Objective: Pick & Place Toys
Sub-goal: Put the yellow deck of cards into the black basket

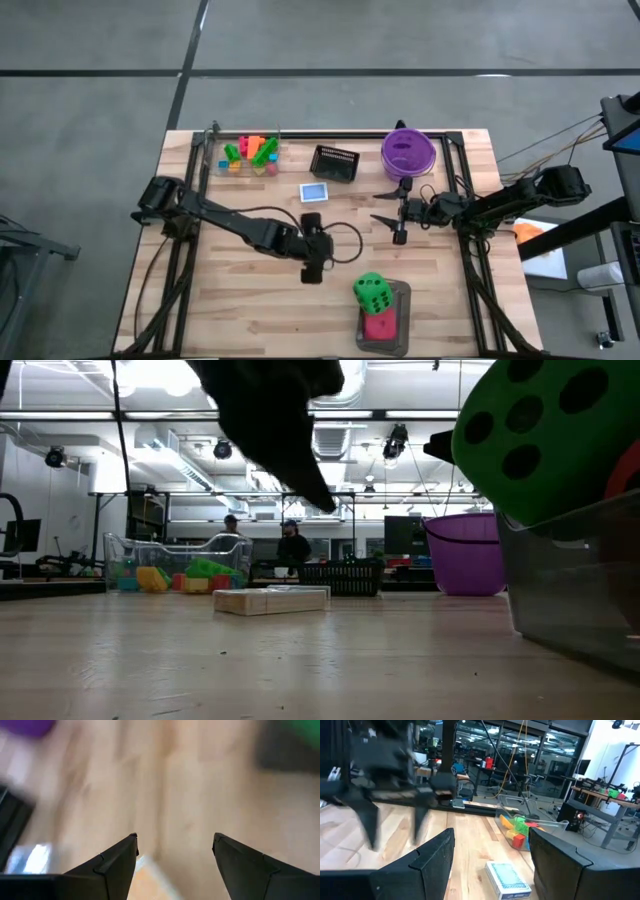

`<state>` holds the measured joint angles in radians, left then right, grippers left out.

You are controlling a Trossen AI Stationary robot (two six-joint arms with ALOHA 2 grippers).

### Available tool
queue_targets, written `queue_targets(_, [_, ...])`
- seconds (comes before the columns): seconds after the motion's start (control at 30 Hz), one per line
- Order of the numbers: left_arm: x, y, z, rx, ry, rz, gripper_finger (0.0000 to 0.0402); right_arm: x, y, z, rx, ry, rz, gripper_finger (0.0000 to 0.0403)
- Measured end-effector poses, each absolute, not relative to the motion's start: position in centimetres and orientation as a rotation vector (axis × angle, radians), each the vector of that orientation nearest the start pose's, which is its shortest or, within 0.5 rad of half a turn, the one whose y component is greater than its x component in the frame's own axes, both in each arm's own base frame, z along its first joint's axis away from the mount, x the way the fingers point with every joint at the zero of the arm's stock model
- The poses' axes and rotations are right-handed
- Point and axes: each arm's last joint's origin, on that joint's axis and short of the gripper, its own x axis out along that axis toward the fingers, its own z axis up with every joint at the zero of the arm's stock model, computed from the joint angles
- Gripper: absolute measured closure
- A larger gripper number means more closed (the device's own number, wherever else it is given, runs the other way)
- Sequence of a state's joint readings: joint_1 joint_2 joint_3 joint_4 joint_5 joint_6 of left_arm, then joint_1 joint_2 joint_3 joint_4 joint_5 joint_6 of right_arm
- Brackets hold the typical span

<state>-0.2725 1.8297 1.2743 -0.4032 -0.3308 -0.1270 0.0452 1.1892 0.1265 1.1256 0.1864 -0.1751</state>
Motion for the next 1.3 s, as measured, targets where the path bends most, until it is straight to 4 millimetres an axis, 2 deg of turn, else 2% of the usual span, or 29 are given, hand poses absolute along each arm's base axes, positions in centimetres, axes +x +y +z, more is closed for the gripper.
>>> queue_targets(0.1, [36.5,-8.6,19.1,0.102,0.934,0.201,0.0141,19.0,0.3,17.1,-0.154,-0.053,-0.146,0.0151])
queue_targets(0.27, [35.9,-7.9,17.8,-0.054,0.986,0.187,0.0141,19.2,0.3,17.2,-0.149,-0.048,-0.145,0.0151])
queue_targets(0.43, [35.3,-7.2,16.6,-0.071,1.028,0.198,0.0134,19.3,0.3,17.2,-0.151,-0.035,-0.144,0.0151])
queue_targets(0.7, [34.8,-5.5,15.5,-0.124,1.062,0.265,0.0061,19.6,0.3,17.2,-0.138,-0.01,-0.142,0.0151])
queue_targets(0.9, [34.4,-4.7,14.8,-0.21,1.105,0.25,0.0013,19.6,0.3,17.1,-0.137,0.004,-0.141,0.0151])
queue_targets(1.3, [33.2,-4.2,12.4,-0.279,1.064,0.226,0.0003,19.7,0.3,17.1,-0.134,0.003,-0.142,0.0151])
